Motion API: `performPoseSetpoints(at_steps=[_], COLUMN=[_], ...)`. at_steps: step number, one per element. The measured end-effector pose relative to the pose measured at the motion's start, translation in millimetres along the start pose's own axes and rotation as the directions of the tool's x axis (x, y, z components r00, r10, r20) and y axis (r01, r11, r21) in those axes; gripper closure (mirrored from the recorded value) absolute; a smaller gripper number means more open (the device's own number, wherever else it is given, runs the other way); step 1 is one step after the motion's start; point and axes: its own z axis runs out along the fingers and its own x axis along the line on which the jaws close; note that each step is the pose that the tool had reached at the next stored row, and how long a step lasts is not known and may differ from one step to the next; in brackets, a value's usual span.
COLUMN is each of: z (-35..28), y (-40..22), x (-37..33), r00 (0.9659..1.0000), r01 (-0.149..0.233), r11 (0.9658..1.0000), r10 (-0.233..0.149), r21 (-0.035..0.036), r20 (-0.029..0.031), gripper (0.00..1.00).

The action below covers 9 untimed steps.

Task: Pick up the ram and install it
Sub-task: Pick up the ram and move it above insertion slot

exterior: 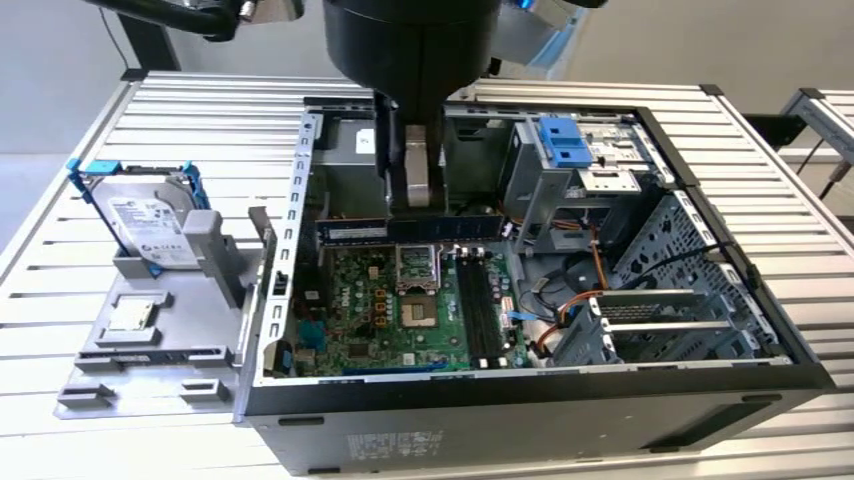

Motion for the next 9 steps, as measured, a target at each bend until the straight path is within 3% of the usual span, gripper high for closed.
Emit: performPoseSetpoints(at_steps=[9], z=[0.5], y=[-45.3], x=[-3.0], r00=[1.0000], r01=[0.000], r11=[1.0000], r10=[0.000], r21=[0.0000], r20=[-0.0002], gripper=[1.00])
